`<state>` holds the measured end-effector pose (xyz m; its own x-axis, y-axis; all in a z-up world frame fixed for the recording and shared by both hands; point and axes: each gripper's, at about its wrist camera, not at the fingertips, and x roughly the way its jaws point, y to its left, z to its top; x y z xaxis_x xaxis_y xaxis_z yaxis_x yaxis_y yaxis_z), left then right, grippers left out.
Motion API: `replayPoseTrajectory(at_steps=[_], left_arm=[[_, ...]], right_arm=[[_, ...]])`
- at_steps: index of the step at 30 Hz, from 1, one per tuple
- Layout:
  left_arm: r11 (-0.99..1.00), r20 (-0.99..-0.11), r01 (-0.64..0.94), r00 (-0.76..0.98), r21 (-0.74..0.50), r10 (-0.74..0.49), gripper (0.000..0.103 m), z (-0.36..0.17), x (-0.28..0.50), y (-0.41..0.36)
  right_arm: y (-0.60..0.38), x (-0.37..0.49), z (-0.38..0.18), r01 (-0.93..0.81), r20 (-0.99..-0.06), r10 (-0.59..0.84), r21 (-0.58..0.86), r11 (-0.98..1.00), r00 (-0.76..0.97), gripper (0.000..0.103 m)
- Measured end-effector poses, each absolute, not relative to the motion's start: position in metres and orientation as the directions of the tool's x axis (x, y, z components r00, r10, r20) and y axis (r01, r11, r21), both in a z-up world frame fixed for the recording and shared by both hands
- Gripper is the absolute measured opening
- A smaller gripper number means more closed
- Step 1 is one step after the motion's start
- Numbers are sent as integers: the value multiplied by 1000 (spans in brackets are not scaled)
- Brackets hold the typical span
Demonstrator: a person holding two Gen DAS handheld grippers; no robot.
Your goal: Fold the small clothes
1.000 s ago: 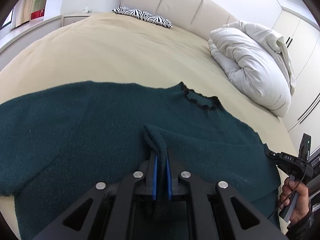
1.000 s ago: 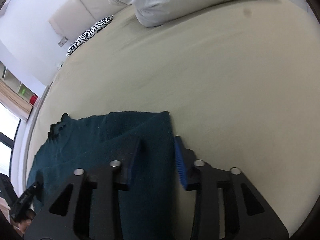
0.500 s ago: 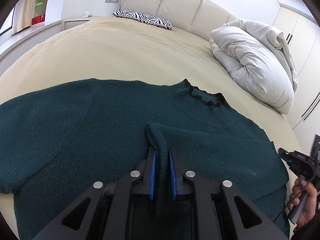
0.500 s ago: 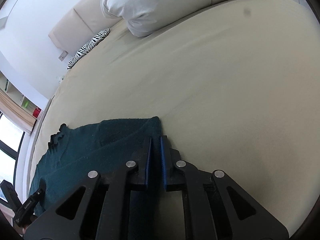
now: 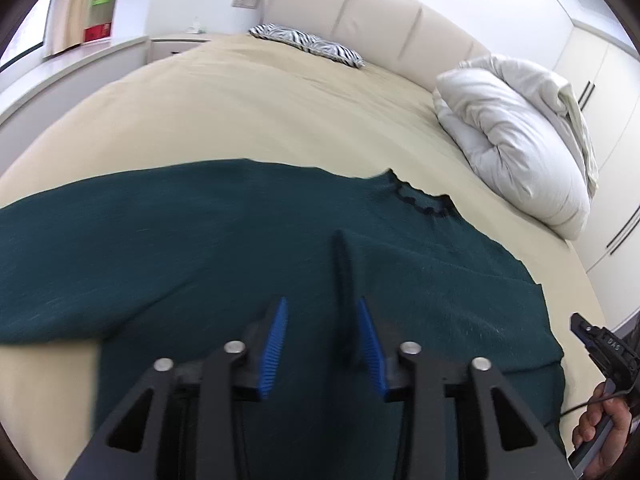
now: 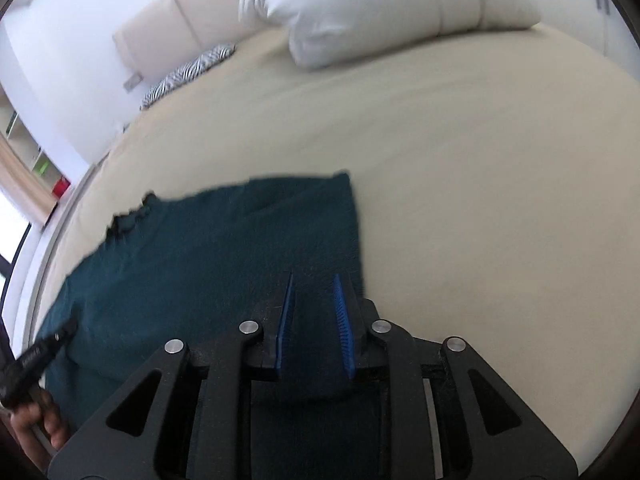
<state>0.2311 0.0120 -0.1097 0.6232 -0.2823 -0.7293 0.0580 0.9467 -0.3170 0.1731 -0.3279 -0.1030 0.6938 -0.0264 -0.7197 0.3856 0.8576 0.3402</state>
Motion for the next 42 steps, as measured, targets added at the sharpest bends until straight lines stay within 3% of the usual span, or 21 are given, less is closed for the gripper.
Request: replayPoseTrajectory(at_steps=[4,6,8,14,16,26,29,31,37,42], left_arm=[[928,-697,-50,675,-370,-241,58,-87,183,78],[901,-686,-150,702,-407,-192,65,-81,157,128],[849,-680,-247,714,-467,-166,68,-84,135,177],[550,-649,-481,745,-683,-154,70,-118,84,302],[462,-602,-480,782,-746,-159,75,-125,76,324],[111,-477,-467,874,-878,-97,76,-167,104,383],[48,-463,-460,880,-886,-109,46,-176,117,391],[91,-493,-485,861,-870,-129,15,-177,121,391],[373,-538,-471,837,-800,-97,9,-117,148,332],[786,-561,-256,816,-563,-136,9,-39,196,187]], right_arm=[[-318,132,-65,368,-634,-51,381,848,772,27],[-307,112,-51,357,-605,-50,399,845,795,55],[-290,89,-36,323,-555,-44,416,850,831,68],[-232,59,-20,163,-524,154,509,845,838,69],[-217,54,-22,142,-529,191,525,839,827,69],[-178,39,-35,143,-558,249,566,812,792,69],[-175,37,-38,147,-565,252,566,811,785,69],[-176,39,-43,148,-567,260,574,805,782,69],[-187,39,-59,152,-560,279,603,783,780,69],[-204,29,-68,166,-546,278,628,760,791,68]])
